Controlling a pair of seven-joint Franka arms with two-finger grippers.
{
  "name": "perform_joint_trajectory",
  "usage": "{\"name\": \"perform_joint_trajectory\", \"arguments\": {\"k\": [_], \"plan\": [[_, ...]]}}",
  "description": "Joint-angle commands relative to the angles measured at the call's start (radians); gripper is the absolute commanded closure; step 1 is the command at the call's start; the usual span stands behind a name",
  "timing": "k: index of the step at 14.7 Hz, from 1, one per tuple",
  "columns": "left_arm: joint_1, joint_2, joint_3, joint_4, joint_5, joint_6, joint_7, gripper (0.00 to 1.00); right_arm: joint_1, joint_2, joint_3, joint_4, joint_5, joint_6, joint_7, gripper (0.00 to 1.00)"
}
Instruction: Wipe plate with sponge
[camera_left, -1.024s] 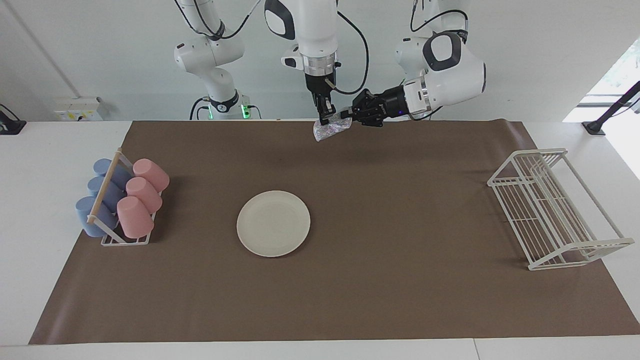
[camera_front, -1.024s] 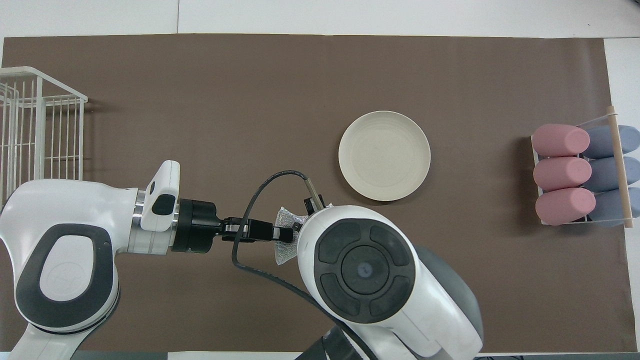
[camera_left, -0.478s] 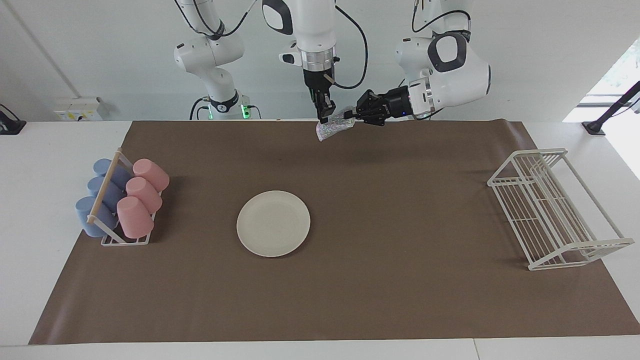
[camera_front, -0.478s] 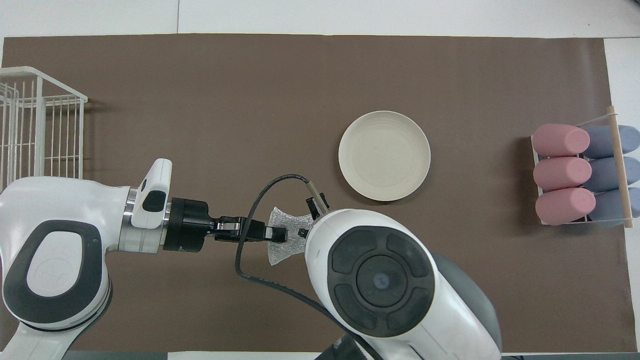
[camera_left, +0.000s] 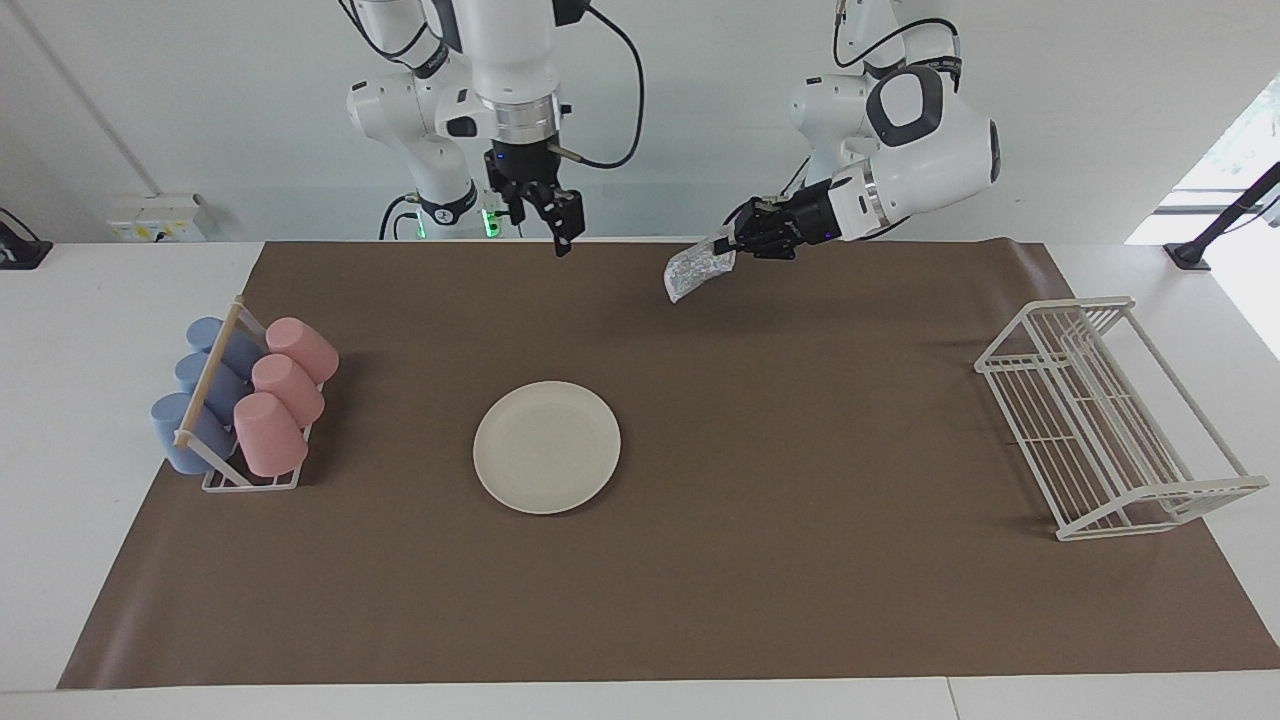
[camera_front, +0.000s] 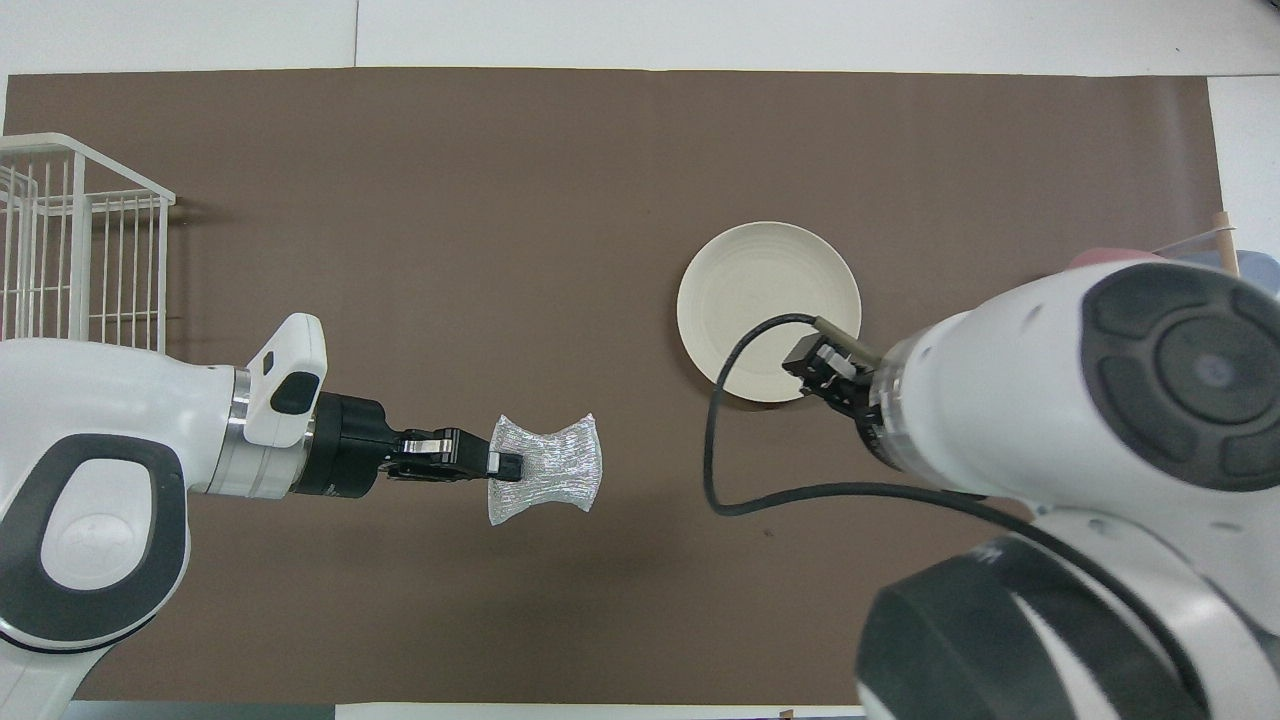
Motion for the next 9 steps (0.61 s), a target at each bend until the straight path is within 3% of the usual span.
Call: {"name": "perform_joint_trajectory", "arguments": {"k": [1,3,6,9], "plan": [[0.053,-0.006,-0.003,0.009,0.171,-0.02,-0.022,1.0,-0.11,-0.026,0.006,0.005,0.0,-0.054,-0.258,0.0],[0.068,-0.004,-0.003,0.023,0.284,-0.019,-0.037,1.0,-0.15,-0.027,-0.014,0.012,-0.001,-0.071,-0.436,0.0],[0.039,0.037,-0.015,0.099,0.604,-0.006,-0.236,1.0,-0.251,-0.026,-0.026,0.012,-0.006,-0.068,-0.737,0.0],[0.032,0.073,-0.014,0.179,0.777,-0.035,-0.311,1.0,-0.347,-0.023,-0.026,0.012,-0.006,-0.069,-0.958,0.0]]}}
